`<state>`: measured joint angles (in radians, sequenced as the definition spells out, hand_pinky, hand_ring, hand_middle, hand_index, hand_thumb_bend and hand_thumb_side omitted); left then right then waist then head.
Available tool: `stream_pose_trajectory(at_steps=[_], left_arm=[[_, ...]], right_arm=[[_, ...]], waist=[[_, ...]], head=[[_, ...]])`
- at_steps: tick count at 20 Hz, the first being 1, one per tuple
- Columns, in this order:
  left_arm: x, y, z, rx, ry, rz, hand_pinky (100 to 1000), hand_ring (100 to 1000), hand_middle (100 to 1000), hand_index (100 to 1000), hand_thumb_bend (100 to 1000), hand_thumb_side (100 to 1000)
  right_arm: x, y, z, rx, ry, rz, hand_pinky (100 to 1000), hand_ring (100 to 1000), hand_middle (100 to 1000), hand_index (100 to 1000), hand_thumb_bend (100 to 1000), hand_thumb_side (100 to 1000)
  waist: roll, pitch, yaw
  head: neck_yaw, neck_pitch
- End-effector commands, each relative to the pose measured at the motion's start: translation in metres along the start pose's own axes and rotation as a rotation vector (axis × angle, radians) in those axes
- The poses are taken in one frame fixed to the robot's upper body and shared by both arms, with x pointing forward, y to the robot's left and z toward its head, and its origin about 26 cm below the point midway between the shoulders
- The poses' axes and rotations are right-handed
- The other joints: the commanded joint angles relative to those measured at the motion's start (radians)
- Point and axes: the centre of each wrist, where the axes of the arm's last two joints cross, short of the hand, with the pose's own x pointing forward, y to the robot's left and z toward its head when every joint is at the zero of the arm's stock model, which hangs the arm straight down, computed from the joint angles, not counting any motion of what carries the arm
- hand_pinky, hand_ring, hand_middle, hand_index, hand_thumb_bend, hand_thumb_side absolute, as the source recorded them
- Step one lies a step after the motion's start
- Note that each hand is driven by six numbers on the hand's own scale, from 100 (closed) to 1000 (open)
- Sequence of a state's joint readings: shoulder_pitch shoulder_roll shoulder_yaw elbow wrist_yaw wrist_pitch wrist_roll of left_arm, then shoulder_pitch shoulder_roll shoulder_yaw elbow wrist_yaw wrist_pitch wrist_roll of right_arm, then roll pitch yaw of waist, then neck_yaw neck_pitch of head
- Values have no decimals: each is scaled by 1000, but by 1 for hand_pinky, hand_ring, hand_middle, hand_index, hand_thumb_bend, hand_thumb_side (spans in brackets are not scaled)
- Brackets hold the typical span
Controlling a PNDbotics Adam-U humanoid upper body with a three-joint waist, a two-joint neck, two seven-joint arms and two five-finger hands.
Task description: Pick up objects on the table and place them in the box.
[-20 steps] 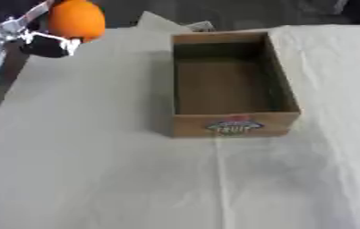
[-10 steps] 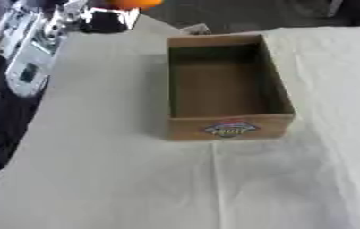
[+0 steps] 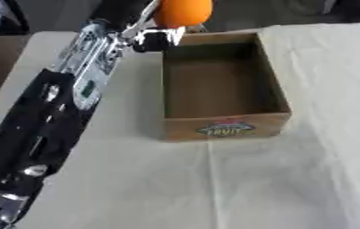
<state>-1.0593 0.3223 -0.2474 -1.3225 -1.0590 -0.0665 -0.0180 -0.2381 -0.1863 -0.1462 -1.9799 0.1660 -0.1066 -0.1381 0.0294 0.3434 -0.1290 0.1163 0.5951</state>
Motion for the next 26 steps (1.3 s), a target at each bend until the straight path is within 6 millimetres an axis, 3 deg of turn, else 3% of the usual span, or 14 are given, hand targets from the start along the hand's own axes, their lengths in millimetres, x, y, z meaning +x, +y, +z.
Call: stream_pose_trajectory(at_steps=[1,7,13,16,18,19,20,21,22,23,26], left_arm=[[2,-5,-4,-29,-20,-38,163,512,439,705,100,306],[2,-26,-6,-258,-69,-89,261,570,501,769,100,296],[0,-26,-10,-412,-152,-58,281,578,506,775,100,313],[-4,-24,-12,-447,-172,-38,313,601,530,801,100,381],[-7,-23,-14,-482,-189,-33,361,638,576,848,100,540],[-7,-22,-15,-492,-199,-36,392,665,603,871,218,629],[-8,-20,-15,-497,-208,-43,396,669,608,876,239,643],[-7,-19,-16,-498,-218,-53,428,702,645,897,432,753],[-6,-17,-16,-497,-229,-69,432,705,648,898,462,767],[-6,-15,-16,-494,-237,-86,457,731,682,917,626,832],[-2,-8,-17,-477,-254,-183,485,753,713,937,711,850]], right_arm=[[7,1,-4,12,-32,-18,866,886,520,734,100,908],[8,4,-4,22,-29,-29,867,888,519,734,100,909],[8,6,-4,24,-31,-37,867,888,519,734,100,907],[9,8,-4,30,-34,-47,867,888,518,734,100,907],[9,9,-4,35,-34,-51,868,889,518,734,100,904],[9,9,-4,36,-33,-51,868,889,518,734,100,905],[9,9,-4,36,-33,-52,868,889,518,734,100,905],[9,9,-4,37,-33,-52,868,890,518,734,100,905],[9,9,-4,37,-32,-52,868,890,518,734,100,905],[9,9,-4,38,-32,-53,868,890,517,734,100,906],[9,10,-3,41,-31,-57,868,890,517,734,100,906]], waist=[[-2,-16,-5],[-2,-8,-17],[-5,-3,-28],[-7,0,-38],[-8,2,-42],[-9,2,-42],[-9,3,-43],[-9,3,-43],[-9,4,-43],[-9,4,-43],[-10,4,-45]], head=[[10,-4],[20,-3],[31,-9],[43,-16],[49,-21],[50,-25],[50,-28],[51,-29],[51,-30],[52,-30],[53,-28]])
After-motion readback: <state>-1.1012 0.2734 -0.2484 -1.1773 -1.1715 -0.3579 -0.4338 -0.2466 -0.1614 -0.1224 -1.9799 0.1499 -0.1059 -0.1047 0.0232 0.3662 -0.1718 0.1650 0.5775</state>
